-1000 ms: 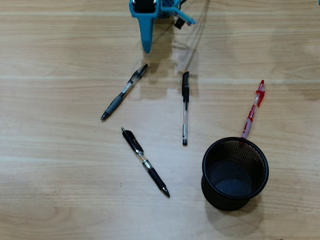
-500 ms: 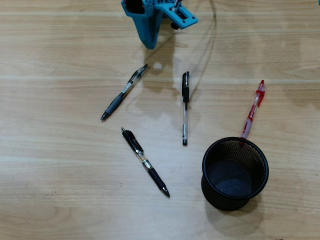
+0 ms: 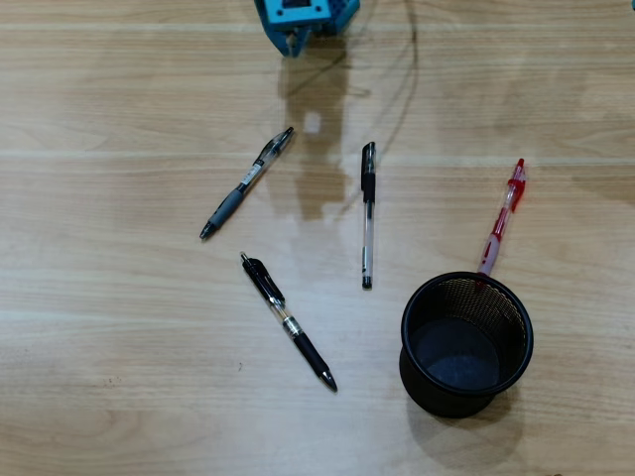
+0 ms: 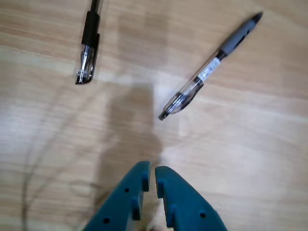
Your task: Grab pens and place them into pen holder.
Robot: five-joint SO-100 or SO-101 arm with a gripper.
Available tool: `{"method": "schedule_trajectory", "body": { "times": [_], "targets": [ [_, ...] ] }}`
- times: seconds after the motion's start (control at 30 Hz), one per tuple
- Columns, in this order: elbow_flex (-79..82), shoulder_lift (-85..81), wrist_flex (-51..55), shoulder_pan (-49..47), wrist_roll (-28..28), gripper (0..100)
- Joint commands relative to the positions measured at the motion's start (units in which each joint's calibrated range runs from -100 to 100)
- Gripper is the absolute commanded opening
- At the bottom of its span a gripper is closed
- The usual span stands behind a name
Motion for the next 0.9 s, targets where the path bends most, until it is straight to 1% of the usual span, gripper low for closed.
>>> {"method": "schedule_trajectory", "body": {
  "times": [0.0,0.07,0.17,0.27,0.3,0.4,0.57,0.63,0.77,0.8,0.87],
  "targets": [
    [-6.6,5.5,3.5,0.3,-3.1,2],
    [-8.8,8.4,3.4,-1.1,-3.8,2],
    [-13.5,14.6,2.8,-3.7,-8.2,2],
    [-15.2,18.9,-0.9,-4.0,-10.5,2],
    [-16.7,24.0,-4.7,-4.2,-11.4,2],
    [-20.8,34.7,-9.4,-3.6,-12.3,2],
    [-33.1,50.4,-9.6,-2.3,-12.1,2],
    [-39.2,55.4,-7.7,-1.8,-11.9,2],
    [-56.3,64.2,4.7,0.1,-11.9,2],
    [-63.7,68.4,9.9,1.6,-11.9,2],
    [-67.8,71.9,12.2,3.1,-11.9,2]
  ]
}}
